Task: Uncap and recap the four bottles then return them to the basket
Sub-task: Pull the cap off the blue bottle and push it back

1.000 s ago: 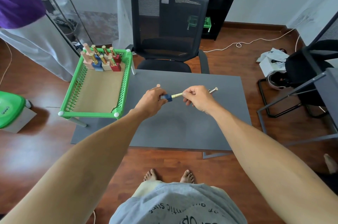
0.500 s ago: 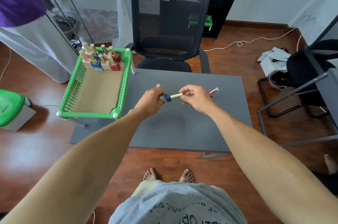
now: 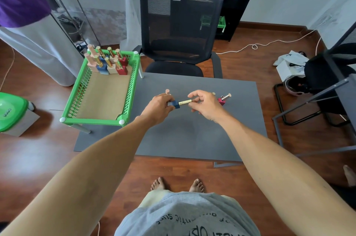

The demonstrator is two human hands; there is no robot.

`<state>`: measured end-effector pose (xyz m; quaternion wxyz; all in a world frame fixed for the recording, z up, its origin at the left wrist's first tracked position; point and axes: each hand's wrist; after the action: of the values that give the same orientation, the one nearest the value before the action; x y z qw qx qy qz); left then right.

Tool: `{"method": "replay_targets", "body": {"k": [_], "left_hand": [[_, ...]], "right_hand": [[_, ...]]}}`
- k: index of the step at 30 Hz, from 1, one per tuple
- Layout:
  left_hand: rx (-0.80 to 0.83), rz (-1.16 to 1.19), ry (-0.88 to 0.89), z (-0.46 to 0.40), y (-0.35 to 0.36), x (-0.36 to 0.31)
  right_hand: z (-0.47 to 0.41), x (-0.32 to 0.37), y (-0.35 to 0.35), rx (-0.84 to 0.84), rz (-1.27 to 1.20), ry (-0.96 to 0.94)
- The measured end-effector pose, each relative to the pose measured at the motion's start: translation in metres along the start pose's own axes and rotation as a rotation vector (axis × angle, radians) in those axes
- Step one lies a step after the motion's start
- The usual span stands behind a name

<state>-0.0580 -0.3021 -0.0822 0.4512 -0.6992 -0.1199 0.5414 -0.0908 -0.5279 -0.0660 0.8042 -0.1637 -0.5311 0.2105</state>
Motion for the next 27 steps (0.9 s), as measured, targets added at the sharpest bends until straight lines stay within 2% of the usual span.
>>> {"method": "replay_targets", "body": {"k": [12, 21, 27], "left_hand": [[0.021, 0.0, 0.008, -0.001, 0.0, 0.003], [-0.004, -0.015, -0.003, -0.003, 0.0, 0.005], [0.004, -0.012, -0.008, -0.004, 0.0, 0.005]], "right_hand": [[-0.007, -0.005, 0.008, -0.001, 0.066, 0.124], [-0.005, -0.002, 0.006, 0.036, -0.015, 0.035], [-0.005, 0.004, 0.005, 0.03, -0.007, 0.067]]}}
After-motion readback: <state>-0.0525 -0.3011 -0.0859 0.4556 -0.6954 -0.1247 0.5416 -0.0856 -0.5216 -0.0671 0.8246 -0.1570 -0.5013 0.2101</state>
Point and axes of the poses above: each hand's wrist, its own z-axis away from the middle knuckle, its own y-axis out of the palm, x = y × z, and after that the axes turned 6 degrees about y, right-handed
